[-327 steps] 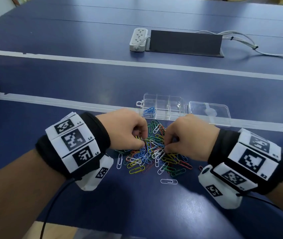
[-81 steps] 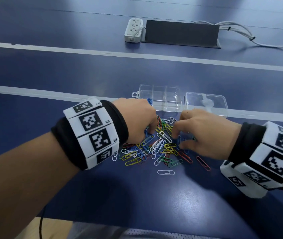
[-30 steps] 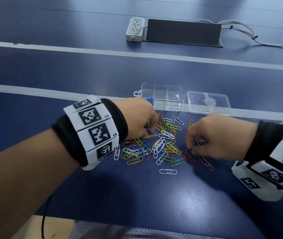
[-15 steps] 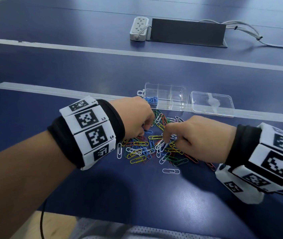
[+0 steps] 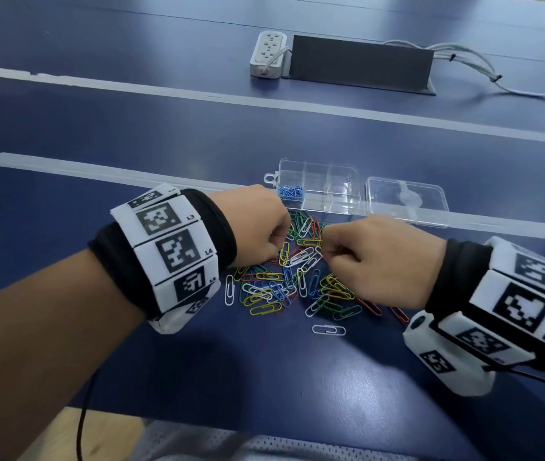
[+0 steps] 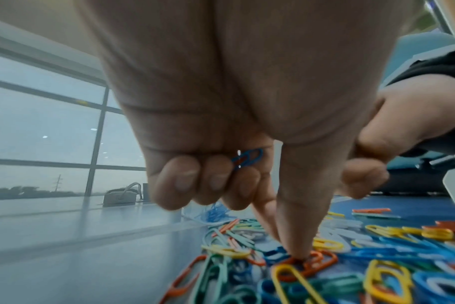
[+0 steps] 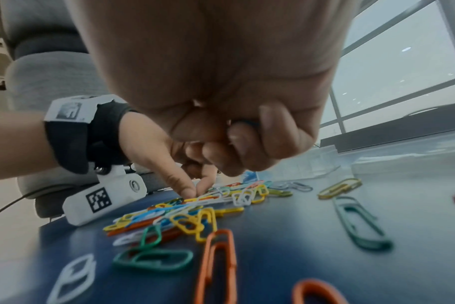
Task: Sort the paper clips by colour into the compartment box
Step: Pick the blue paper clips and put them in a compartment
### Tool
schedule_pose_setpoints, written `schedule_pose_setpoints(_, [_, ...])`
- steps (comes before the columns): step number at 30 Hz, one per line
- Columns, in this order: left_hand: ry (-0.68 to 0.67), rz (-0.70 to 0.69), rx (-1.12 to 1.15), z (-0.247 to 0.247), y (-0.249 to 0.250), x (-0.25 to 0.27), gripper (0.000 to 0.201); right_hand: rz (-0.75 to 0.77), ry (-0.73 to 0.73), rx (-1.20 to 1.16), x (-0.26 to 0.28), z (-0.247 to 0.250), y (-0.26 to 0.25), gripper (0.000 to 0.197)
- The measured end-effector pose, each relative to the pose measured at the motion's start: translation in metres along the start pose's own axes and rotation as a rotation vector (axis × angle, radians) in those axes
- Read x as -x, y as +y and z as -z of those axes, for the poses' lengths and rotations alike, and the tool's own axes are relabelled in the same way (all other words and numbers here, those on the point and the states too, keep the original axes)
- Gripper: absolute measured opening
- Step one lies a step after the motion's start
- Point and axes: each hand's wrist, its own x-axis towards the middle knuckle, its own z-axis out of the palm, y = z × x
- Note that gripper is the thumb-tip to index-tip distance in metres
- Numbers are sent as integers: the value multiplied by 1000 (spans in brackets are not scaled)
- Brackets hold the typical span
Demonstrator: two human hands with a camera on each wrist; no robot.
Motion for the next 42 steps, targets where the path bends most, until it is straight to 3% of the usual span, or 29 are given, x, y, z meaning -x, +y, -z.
schedule_pose_setpoints(3, [28, 12, 15, 2, -4, 2, 9, 84, 15, 44, -1, -6, -4, 8])
schedule_pose_setpoints(6, [27, 28, -23, 2, -6, 3, 16, 84, -61, 94, -5, -8, -4, 15])
schedule_pose_setpoints(16, [10, -1, -66, 2, 3, 1, 10, 63, -28, 228, -7, -5, -5, 27])
schedule_pose_setpoints(20, [-7, -15, -87, 2, 4, 1, 7, -104, 11, -39, -8, 7, -2, 26])
schedule_pose_setpoints(24, [0, 14, -33, 0, 4, 3, 17, -180, -22, -414, -14, 7, 10, 40])
schedule_pose_setpoints(29, [28, 48, 43, 5, 1, 7, 25, -155, -125, -474, -14, 4, 16, 29])
schedule_pose_setpoints(32, [53, 60, 98, 10, 0, 7, 23, -147, -95, -412, -20, 11, 18, 15])
schedule_pose_setpoints(35, [93, 51, 146, 16, -1, 4, 5, -173, 43, -220, -32, 26, 17, 13])
schedule_pose_setpoints(38, [107, 55, 128, 23, 3, -2, 15, -214, 134, -84, -49, 37, 14, 23])
schedule_pose_setpoints(42, [105, 72, 98, 31, 9, -15, 27, -244, 147, -10, -68, 40, 10, 29])
